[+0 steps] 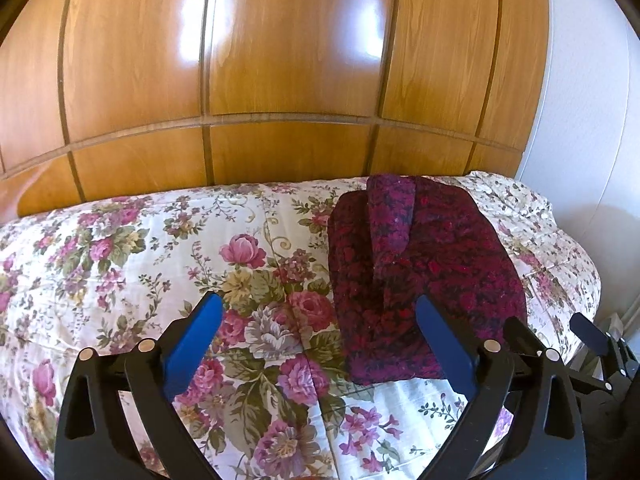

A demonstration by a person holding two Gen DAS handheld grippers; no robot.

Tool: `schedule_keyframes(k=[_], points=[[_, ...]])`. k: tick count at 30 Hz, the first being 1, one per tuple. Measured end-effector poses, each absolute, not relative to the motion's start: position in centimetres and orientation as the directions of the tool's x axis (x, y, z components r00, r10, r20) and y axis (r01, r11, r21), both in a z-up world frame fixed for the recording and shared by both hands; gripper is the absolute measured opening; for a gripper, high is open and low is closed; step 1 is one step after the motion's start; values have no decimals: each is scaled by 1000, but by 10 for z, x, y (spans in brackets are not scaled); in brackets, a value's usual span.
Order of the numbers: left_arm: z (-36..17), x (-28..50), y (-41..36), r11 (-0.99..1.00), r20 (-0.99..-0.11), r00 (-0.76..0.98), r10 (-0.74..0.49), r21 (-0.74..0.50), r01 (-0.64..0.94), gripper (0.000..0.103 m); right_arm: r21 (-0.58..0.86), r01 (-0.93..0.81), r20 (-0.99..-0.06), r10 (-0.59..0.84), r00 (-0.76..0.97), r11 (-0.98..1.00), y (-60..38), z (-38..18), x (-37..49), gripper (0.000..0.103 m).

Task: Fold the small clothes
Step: 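Open both tools and withdraw them from the folded sweater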

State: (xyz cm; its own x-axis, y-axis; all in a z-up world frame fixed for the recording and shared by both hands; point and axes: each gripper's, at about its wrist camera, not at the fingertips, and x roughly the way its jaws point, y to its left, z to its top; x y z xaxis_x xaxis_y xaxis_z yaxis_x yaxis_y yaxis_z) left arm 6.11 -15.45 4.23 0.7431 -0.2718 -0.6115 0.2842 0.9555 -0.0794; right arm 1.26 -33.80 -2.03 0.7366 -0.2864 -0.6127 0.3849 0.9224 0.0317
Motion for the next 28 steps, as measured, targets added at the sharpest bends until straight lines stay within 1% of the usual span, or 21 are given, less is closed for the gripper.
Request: schedule_keyframes(k=[12, 17, 28], points=[[43, 60, -155, 954, -617, 739, -271, -72, 290, 96, 29, 379, -621, -281, 732, 925, -335, -23, 13, 101], [42, 59, -154, 954, -607, 747, -270, -65, 292, 96, 28, 376, -619, -280, 734, 926, -336, -24, 14, 101], [36, 65, -152, 960, -634, 730, -253, -74, 268, 96, 32, 379, -614, -281, 738, 925, -339, -22, 15, 101]])
